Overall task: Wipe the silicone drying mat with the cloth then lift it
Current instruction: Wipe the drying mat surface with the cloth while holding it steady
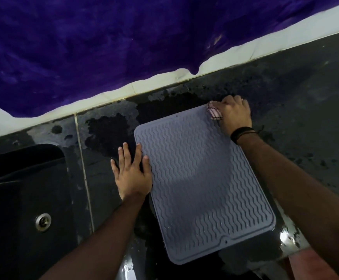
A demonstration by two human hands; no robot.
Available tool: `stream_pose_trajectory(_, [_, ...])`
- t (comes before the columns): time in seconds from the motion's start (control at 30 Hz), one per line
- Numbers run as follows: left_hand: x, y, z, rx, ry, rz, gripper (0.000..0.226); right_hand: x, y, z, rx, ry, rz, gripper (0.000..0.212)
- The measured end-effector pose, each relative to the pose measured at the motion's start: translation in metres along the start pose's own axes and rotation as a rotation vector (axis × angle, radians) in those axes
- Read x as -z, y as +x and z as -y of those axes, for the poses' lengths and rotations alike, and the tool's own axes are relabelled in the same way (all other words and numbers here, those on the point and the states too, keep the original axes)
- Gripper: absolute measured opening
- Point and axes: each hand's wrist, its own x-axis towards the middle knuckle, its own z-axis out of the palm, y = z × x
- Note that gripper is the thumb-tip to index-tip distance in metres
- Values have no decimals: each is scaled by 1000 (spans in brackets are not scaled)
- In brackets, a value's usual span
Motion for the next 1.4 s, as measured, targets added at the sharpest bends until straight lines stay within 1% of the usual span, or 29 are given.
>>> stream_pose_trajectory(0.2, [0, 0, 0, -1, -10, -8, 52, 1, -7, 26, -174, 45, 38, 41])
stream_pose_trajectory(0.33, [-2, 1, 2, 3, 5, -3, 53, 5, -19, 17, -213, 30, 95, 37])
stream_pose_trajectory(0.47, [-4, 1, 3, 6, 15, 4, 53, 1, -38, 16, -251, 41, 77, 31])
stream_pose_trajectory(0.53, [-4, 2, 3, 8, 24, 11, 54, -1, -46, 19, -256, 53, 62, 31])
stream_pose_trajectory(0.67, [-2, 2, 2, 9, 18, 8, 54, -2, -43, 31, -272, 144, 11, 35])
stream_pose_trajectory(0.77, [-2, 2, 1, 13, 28, 12, 54, -1, -27, 59, -289, 278, 31, 37])
stream_pose_trajectory(0.8, [-2, 3, 2, 15, 31, 15, 53, 0, -23, 73, -280, 307, 47, 37])
stream_pose_trajectory(0.87, [-1, 3, 1, 15, 39, 18, 53, 1, -20, 104, -223, 285, 62, 36])
stream_pose_trajectory(0.93, [-1, 3, 1, 20, 45, 18, 53, 1, -24, 132, -126, 242, 56, 38])
stream_pose_trajectory(1.0, [-1, 2, 0, 22, 46, 16, 54, -1, -31, 141, -16, 204, 56, 44])
stream_pose_trajectory(1.07, [0, 2, -1, 23, 48, 17, 53, -2, -32, 127, 70, 181, 55, 47])
stream_pose_trajectory(1.13, [1, 2, -1, 25, 47, 22, 54, -5, -28, 100, 108, 159, 50, 50])
stream_pose_trajectory(1.23, [1, 1, -1, 26, 45, 24, 53, -9, -19, 51, -7, 121, 11, 45])
stream_pose_trajectory(1.3, [2, 1, -2, 24, 40, 18, 53, -11, -17, 28, -85, 77, 0, 46])
stream_pose_trajectory(1.4, [3, 0, -3, 29, 40, 19, 53, -10, -20, 25, -120, 89, 17, 47])
